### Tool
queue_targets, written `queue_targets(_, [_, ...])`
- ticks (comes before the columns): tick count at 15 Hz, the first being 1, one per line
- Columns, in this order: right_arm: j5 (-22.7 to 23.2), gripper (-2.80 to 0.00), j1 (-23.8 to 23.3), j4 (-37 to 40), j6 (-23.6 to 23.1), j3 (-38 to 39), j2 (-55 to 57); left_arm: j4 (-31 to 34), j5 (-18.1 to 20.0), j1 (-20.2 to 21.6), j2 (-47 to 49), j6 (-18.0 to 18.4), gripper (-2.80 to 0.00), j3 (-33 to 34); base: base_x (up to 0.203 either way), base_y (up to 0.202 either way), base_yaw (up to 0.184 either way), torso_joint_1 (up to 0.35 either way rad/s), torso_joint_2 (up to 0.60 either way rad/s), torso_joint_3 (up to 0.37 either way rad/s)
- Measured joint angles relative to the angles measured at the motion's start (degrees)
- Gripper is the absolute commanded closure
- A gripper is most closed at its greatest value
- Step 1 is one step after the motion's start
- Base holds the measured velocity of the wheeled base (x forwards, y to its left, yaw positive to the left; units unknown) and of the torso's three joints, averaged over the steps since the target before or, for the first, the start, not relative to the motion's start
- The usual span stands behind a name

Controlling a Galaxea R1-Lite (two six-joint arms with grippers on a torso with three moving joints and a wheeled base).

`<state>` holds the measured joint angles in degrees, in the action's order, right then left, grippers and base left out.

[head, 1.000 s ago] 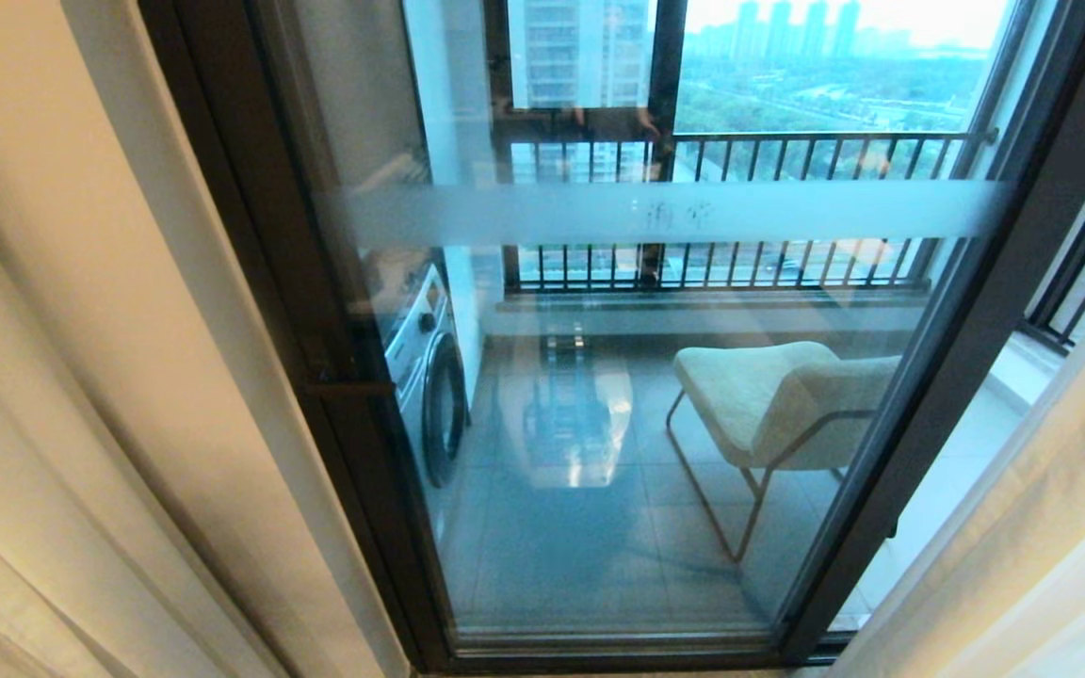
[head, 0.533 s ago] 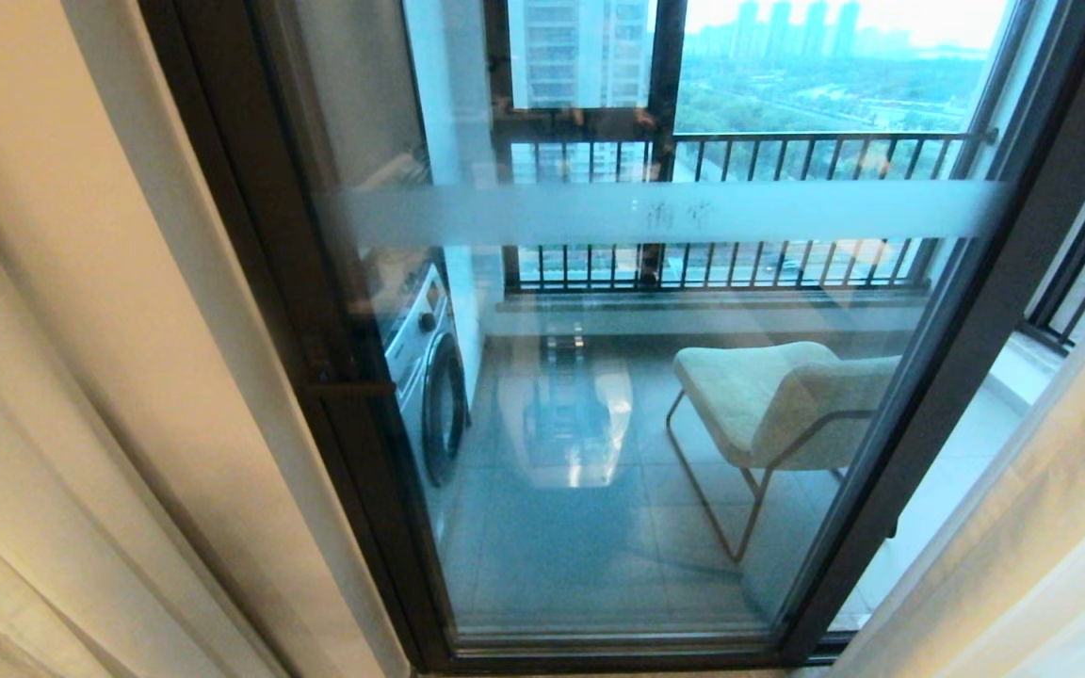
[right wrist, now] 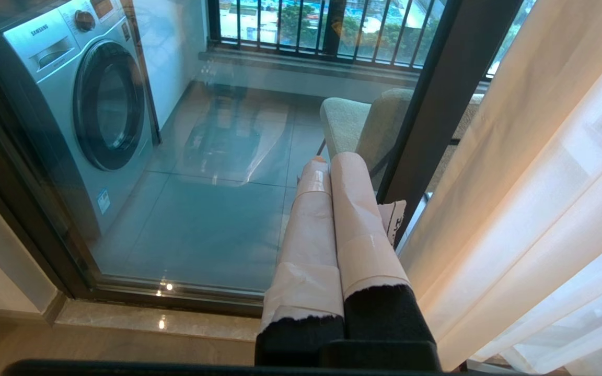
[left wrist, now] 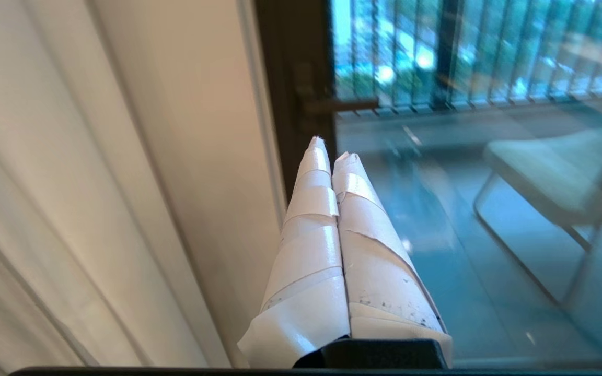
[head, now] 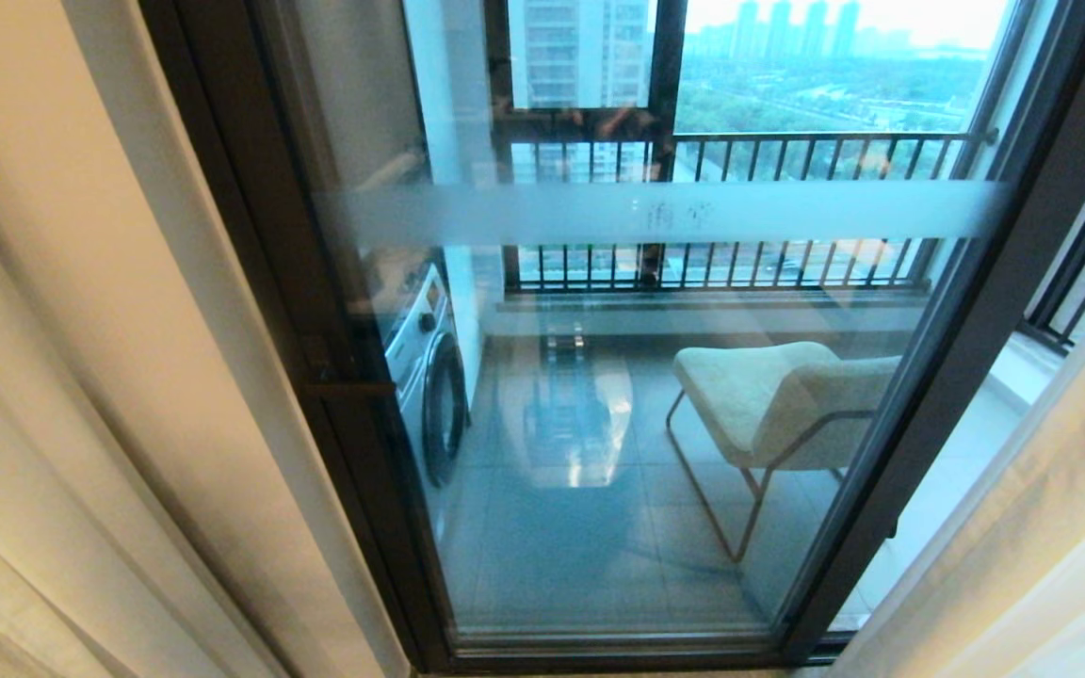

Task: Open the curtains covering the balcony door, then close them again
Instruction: Close the inner curtains on both sides

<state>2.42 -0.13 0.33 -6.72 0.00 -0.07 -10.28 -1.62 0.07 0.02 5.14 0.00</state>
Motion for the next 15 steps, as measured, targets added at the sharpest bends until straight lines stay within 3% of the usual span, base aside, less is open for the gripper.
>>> queue_targets(5, [0.01, 0.0, 0.02, 0.0, 0.0, 0.0, 0.0, -9.68, -12.01, 0.0, 0.0, 1.8, 0.0, 0.0, 0.0, 0.0, 0.0, 0.0, 0.0, 0.0])
queue_targets(10, [0.0, 0.0, 0.0, 0.02, -0.02, 0.0, 0.0, -10.84, -12.21, 0.0, 0.0, 4.69, 0.0, -0.38, 0.0, 0.0, 0.0, 0.0, 0.0, 0.0])
queue_targets(15, [0.0, 0.0, 0.0, 0.0, 0.0, 0.0, 0.0, -4.83, -11.22, 0.0, 0.0, 4.78, 0.0, -5.07, 0.0, 0.0, 0.0, 0.0, 0.0, 0.0])
